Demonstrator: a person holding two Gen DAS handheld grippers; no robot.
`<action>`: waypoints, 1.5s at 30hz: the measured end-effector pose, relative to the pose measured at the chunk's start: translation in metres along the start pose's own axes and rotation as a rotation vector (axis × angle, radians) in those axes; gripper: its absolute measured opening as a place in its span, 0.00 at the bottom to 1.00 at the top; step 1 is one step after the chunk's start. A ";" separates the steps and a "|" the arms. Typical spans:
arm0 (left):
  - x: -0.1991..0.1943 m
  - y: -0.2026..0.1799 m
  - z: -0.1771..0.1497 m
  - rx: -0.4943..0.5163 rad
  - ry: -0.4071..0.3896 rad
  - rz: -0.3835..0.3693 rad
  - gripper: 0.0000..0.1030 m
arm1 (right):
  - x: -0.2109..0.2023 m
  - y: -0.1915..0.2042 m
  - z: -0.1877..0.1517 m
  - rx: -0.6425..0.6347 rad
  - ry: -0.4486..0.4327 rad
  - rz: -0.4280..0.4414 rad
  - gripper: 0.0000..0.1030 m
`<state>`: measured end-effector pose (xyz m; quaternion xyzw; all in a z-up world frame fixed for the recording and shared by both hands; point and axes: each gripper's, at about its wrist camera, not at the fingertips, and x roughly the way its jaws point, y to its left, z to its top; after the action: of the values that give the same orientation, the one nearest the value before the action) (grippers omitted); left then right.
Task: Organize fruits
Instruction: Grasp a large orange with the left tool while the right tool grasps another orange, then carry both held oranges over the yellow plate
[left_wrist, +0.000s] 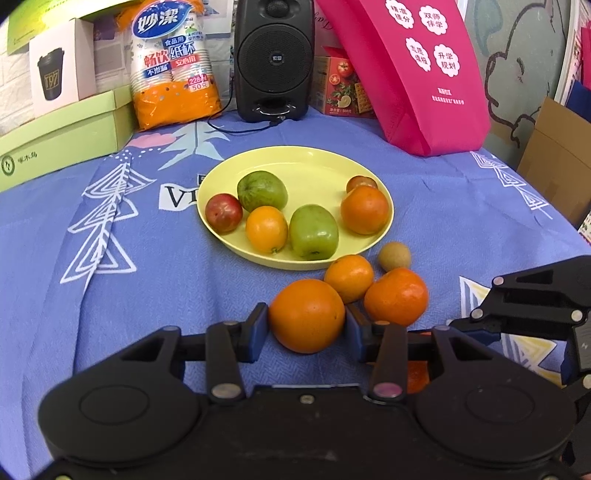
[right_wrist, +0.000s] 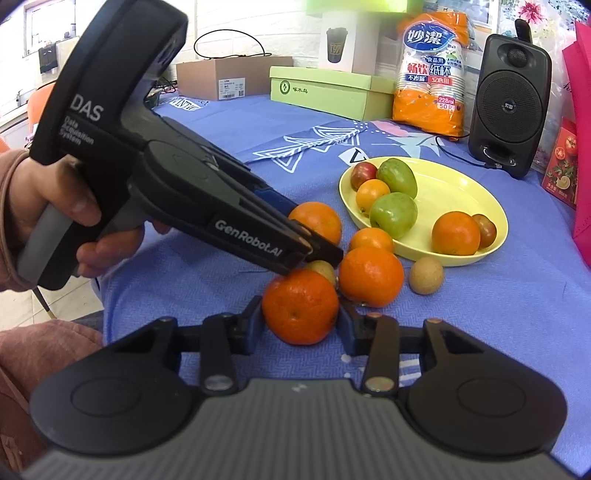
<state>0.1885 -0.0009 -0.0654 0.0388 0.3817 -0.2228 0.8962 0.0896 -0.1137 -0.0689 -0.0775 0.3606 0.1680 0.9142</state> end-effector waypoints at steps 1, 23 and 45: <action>-0.001 0.001 -0.001 -0.005 0.000 -0.001 0.42 | -0.001 0.000 -0.001 0.003 -0.001 0.000 0.39; -0.042 0.009 -0.024 -0.070 -0.012 0.021 0.42 | -0.029 -0.008 -0.017 0.064 -0.015 -0.048 0.39; -0.046 0.013 0.017 -0.046 -0.078 -0.007 0.42 | -0.051 -0.025 0.000 0.044 -0.063 -0.115 0.39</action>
<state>0.1780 0.0235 -0.0224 0.0078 0.3518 -0.2185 0.9102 0.0633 -0.1497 -0.0333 -0.0724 0.3304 0.1097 0.9346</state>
